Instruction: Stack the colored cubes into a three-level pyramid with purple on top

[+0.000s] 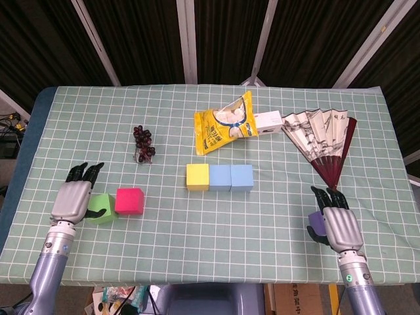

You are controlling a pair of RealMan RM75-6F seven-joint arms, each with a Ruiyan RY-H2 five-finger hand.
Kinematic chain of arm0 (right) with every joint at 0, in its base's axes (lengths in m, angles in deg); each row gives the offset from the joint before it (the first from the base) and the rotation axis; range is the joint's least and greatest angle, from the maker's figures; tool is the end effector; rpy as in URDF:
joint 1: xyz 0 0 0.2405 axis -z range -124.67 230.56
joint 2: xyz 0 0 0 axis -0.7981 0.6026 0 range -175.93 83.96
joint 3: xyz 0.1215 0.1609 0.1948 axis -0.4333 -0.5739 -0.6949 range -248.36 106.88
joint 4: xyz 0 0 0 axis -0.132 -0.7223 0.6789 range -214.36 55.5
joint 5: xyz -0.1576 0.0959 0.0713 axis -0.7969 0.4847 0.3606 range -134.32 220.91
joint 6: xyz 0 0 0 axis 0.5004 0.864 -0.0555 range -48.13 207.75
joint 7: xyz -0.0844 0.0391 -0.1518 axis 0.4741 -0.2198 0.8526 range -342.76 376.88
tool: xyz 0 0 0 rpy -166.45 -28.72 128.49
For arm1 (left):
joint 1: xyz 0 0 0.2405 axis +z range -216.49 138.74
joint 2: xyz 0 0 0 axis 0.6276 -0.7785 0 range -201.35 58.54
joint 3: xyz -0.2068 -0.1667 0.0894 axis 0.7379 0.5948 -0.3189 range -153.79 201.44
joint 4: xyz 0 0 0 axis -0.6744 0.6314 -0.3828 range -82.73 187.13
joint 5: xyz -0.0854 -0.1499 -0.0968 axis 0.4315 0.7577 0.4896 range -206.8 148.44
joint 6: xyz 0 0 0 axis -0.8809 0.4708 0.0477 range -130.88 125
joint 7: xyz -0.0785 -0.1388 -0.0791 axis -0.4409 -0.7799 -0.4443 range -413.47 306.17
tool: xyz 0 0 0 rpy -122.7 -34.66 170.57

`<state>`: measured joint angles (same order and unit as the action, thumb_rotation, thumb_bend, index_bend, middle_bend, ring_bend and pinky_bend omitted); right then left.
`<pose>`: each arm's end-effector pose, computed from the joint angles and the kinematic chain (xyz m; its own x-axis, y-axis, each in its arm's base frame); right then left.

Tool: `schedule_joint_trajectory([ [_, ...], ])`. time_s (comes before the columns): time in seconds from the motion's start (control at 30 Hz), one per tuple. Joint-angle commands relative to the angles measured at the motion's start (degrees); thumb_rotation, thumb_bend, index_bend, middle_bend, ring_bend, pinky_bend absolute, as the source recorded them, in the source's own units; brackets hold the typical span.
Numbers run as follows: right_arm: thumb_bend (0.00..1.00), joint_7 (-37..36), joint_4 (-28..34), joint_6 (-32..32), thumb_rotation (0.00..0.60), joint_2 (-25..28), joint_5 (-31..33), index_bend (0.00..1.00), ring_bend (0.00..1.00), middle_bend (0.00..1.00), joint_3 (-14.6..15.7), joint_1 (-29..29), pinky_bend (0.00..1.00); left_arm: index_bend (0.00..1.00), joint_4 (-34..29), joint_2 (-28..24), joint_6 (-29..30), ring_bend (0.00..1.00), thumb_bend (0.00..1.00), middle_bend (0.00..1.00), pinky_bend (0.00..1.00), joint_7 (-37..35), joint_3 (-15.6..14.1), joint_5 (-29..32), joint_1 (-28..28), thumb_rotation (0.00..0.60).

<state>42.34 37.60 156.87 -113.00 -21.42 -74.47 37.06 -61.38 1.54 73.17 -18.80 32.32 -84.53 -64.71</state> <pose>-0.2519 -0.2510 0.1175 0.3194 -0.2260 0.9203 -0.9407 0.0419 0.3367 -0.2201 0.3055 0.0954 0.4089 0.1936 0.8918 0.9103 -0.0182 -0.4134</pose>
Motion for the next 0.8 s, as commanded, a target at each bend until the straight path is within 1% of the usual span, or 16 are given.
schedule_joint_trajectory([
  [0.03,0.34,-0.3,0.1,0.1,0.6,0.2,-0.3,0.0,0.0,0.14,0.0,0.2,0.0,0.0,-1.3,0.8,-0.5,0.0,0.1,0.12,0.0,1.6,0.7,1.9,-1.3,0.6],
  [0.2,0.34,-1.0,0.4,0.2,0.6,0.6,-0.5,0.0,0.0,0.14,-0.3,0.3,0.0,0.0,-2.6,2.0,-1.0,0.0,0.1,0.12,0.0,3.6,0.9,5.1,-2.6,0.6],
  [0.37,0.34,-1.7,0.8,0.3,0.6,1.0,-0.8,0.0,0.0,0.14,-0.5,0.5,0.0,0.0,-2.0,4.0,-0.8,0.0,0.1,0.12,0.0,6.1,0.7,7.0,-4.0,0.6],
  [0.6,0.34,-2.5,0.7,0.3,0.6,1.2,-1.9,0.0,0.0,0.07,-0.6,0.6,0.0,0.0,-1.4,6.7,0.0,0.0,0.1,0.12,0.0,8.6,0.8,9.4,-5.7,0.6],
  [0.8,0.34,-3.2,0.3,0.8,0.6,1.1,-3.2,0.0,0.0,0.06,-0.7,0.9,0.0,0.0,-0.7,8.6,1.0,0.0,0.1,0.12,0.0,10.3,0.7,11.4,-6.7,0.6],
])
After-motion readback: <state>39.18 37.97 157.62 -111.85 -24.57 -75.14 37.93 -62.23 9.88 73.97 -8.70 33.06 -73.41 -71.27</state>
